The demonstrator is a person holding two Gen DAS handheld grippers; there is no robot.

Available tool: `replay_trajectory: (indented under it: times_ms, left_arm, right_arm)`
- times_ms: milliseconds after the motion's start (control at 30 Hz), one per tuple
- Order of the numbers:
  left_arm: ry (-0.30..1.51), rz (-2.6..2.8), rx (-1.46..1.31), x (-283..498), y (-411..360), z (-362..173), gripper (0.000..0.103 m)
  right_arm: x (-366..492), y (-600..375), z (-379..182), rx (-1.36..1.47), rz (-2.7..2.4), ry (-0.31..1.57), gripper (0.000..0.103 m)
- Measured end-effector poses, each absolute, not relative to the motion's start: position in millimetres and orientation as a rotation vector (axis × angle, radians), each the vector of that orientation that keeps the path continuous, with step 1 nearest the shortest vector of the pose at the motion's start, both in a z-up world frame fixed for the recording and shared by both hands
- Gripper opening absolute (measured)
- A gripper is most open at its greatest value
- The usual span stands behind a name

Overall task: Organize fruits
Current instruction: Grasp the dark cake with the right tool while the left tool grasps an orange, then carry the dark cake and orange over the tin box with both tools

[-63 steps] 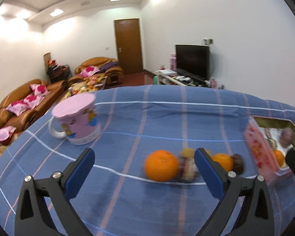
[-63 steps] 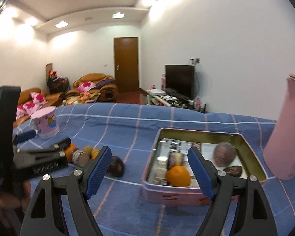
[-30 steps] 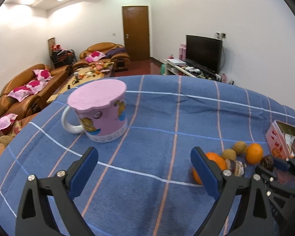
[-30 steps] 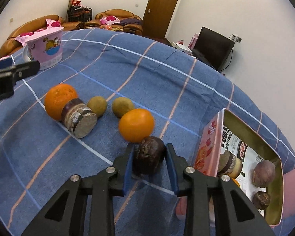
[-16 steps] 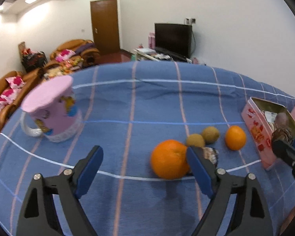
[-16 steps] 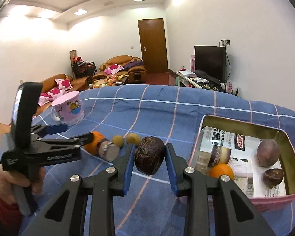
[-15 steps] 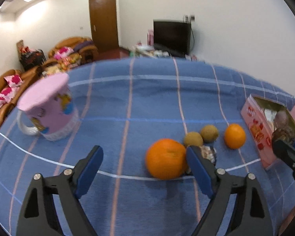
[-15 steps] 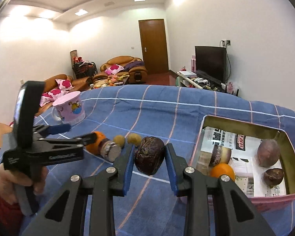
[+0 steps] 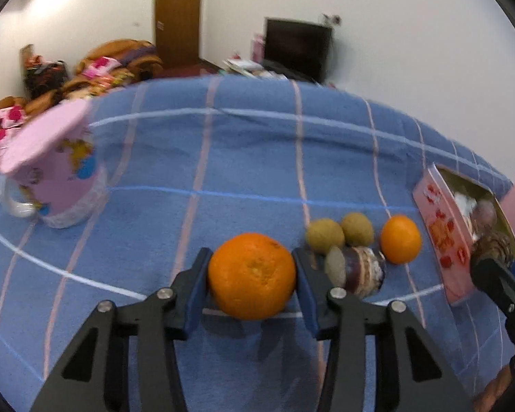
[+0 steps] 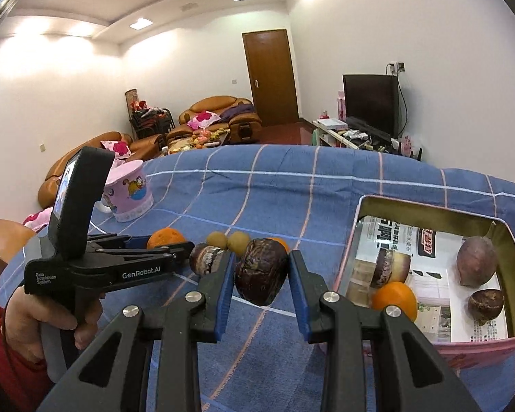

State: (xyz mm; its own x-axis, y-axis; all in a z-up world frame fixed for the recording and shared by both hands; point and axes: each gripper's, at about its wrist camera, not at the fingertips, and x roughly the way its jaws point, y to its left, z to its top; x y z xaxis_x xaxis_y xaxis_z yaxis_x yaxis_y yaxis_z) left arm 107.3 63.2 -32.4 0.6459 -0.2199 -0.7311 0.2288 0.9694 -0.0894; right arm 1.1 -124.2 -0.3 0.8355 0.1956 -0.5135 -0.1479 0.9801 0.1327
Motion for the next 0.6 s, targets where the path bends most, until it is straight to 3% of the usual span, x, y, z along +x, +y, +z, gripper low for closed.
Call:
replay_trajectory:
  times_ms: [333, 600]
  left_arm:
    - [0.54, -0.132, 0.034, 65, 66, 4, 0.048]
    - [0.482, -0.125, 0.121, 50, 34, 8, 0.048]
  right_arm:
    - [-16, -116, 11, 0.027, 0.146, 0.411, 0.033]
    - [-15, -117, 10, 0.015, 0.097, 0.417, 0.033]
